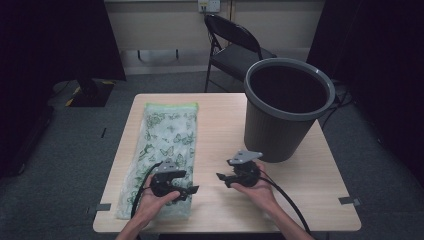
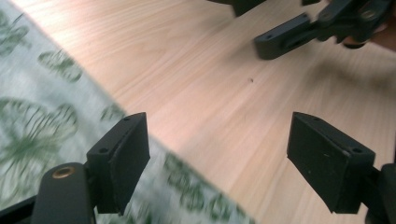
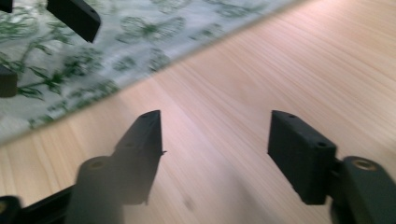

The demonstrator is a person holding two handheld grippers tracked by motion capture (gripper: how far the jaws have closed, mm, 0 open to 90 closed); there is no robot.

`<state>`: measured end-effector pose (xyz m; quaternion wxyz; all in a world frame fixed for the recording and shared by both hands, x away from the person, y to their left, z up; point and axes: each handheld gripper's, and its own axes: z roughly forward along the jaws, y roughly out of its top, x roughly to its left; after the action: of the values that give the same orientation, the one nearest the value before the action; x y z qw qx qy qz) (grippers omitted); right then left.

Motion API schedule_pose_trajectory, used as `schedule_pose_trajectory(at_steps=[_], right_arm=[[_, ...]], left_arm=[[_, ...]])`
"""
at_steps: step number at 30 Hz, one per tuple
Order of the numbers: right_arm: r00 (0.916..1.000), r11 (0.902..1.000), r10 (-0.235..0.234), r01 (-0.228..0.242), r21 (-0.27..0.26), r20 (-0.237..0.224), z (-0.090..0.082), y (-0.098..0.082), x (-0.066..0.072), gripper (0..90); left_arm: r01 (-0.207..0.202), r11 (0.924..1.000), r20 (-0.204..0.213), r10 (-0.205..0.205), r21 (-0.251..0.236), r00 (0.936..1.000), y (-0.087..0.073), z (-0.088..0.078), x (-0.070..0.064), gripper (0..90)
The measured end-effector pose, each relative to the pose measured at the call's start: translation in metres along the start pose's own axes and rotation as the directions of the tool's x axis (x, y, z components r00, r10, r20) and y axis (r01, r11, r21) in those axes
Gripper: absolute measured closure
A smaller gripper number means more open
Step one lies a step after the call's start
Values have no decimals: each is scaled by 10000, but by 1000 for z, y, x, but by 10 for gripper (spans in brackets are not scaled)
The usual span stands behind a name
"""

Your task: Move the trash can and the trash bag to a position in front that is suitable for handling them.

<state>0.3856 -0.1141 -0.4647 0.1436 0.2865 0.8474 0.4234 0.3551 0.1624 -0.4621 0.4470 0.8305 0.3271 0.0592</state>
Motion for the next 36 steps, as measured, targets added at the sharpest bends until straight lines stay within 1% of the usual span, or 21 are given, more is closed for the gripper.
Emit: schedule_pose_trajectory(at_steps=[1,2,3,7,8,9,11,12,13,17,18,19,20,22,24,25,27,29,31,33,36], right_arm=[[9993,9996,291,-290,-69,222,-14,-9,-11,320],[9993,9996,291,-290,-69,222,-14,-9,-11,320],[9986,9991,408,-404,-106,341,-22,-13,-16,311],[9884,9965,790,-746,-382,1297,-55,-27,-34,240],[9884,9965,790,-746,-382,1297,-55,-27,-34,240],[9849,9950,913,-843,-534,1471,-67,-30,-42,232],[9826,9938,1002,-914,-626,1564,-73,-32,-47,223],[9780,9909,1238,-1130,-725,1679,-84,-37,-56,222],[9780,9909,1238,-1130,-725,1679,-84,-37,-56,222],[9706,9846,1677,-1561,-789,1728,-98,-47,-69,222],[9688,9843,1704,-1586,-777,1801,-101,-49,-72,231],[9646,9831,1781,-1660,-771,1945,-108,-54,-78,295],[9653,9836,1760,-1647,-731,1930,-111,-56,-80,312],[9635,9846,1720,-1614,-674,2051,-115,-58,-83,323],[9596,9837,1791,-1707,-572,2168,-121,-63,-91,385],[9563,9832,1819,-1739,-550,2289,-124,-66,-95,390],[9468,9803,1974,-1909,-501,2543,-130,-71,-103,421],[9367,9785,2055,-2011,-450,2836,-134,-77,-113,440],[9208,9757,2185,-2124,-542,3230,-139,-83,-122,454],[9071,9729,2296,-2243,-565,3529,-142,-87,-132,461],[8832,9711,2343,-2325,-546,4062,-146,-88,-147,475]], left_arm=[[-22,10000,-2,22,-12,10000,4,4,-2,209],[-32,10000,10,32,-34,10000,9,8,-3,209],[28,10000,46,-28,-78,10000,13,12,-3,208],[114,9999,-33,-115,-102,9999,30,31,-6,207],[141,9998,-6,-141,-141,9999,34,35,-7,207],[183,9997,52,-182,-163,9998,38,40,-8,212],[171,9994,247,-163,-304,9996,48,47,-11,215],[-8,9993,267,17,-369,9996,59,55,-15,215],[-8,9993,267,17,-369,9996,59,55,-15,215],[3,9986,368,17,-530,9993,78,73,-19,215],[48,9978,400,-22,-663,9992,81,77,-20,215],[122,9977,427,-94,-669,9990,84,81,-20,216],[115,9985,372,-96,-528,9993,88,92,-19,216],[174,9987,406,-155,-482,9991,90,97,-18,216],[259,9980,374,-237,-581,9990,95,106,-15,219],[371,9970,266,-354,-675,9990,97,110,-14,221],[271,9986,218,-261,-458,9994,103,120,-9,221],[199,9978,-105,-206,-626,9997,108,129,-6,225],[395,9979,-148,-403,-515,9991,115,136,1,233],[640,9949,-266,-663,-773,9974,122,140,7,233],[662,9945,-570,-710,-817,9958,136,146,16,233]])
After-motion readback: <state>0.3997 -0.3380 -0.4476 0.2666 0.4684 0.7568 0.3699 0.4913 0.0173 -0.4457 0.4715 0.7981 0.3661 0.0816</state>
